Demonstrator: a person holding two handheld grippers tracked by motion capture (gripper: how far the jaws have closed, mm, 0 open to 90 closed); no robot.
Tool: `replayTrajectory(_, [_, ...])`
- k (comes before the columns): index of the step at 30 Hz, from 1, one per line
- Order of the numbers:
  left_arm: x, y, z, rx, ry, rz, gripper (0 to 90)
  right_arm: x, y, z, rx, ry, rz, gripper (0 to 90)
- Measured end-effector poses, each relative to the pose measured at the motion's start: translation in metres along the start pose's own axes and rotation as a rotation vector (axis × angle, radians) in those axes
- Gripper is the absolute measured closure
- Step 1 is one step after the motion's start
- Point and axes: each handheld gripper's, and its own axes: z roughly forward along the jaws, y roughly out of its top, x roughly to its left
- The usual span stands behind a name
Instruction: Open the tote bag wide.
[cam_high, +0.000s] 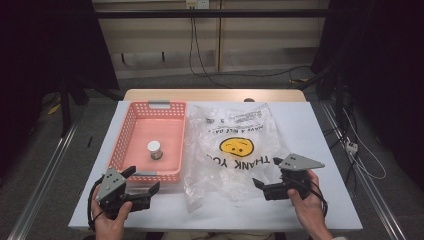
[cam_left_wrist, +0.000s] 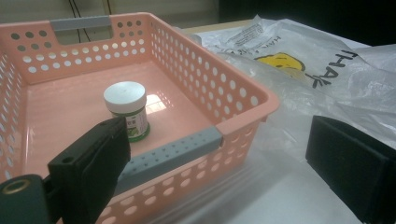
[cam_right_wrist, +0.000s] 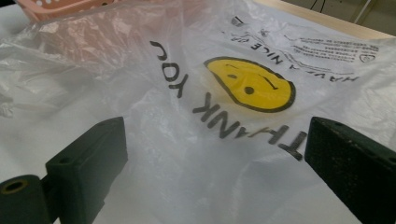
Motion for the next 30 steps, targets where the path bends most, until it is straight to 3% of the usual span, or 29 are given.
replayTrajectory(5, [0.000,0.000,0.000,0.008,0.001,0.003,6.1,0.018,0.009,0.014,0.040,0.011,-0.068,9.7])
replayTrajectory(10, [-0.001,0.000,0.002,0.013,-0.010,-0.003,6.2,0.028,0.012,0.032,0.088,0.067,-0.082,11.0])
replayTrajectory(14, [0.000,-0.001,0.001,0.010,-0.011,0.005,6.2,0.034,0.012,0.045,0.150,0.076,-0.094,13.2])
replayTrajectory(19, [0.000,0.000,0.001,0.012,-0.014,0.013,6.2,0.042,0.006,0.055,0.183,0.115,-0.121,15.7])
replayTrajectory(21, [0.000,0.000,0.002,0.013,-0.014,0.014,6.3,0.044,0.002,0.058,0.194,0.153,-0.126,16.8])
replayTrajectory(30, [0.001,-0.001,0.003,0.017,-0.024,0.012,6.2,0.049,-0.012,0.075,0.285,0.194,-0.165,19.3])
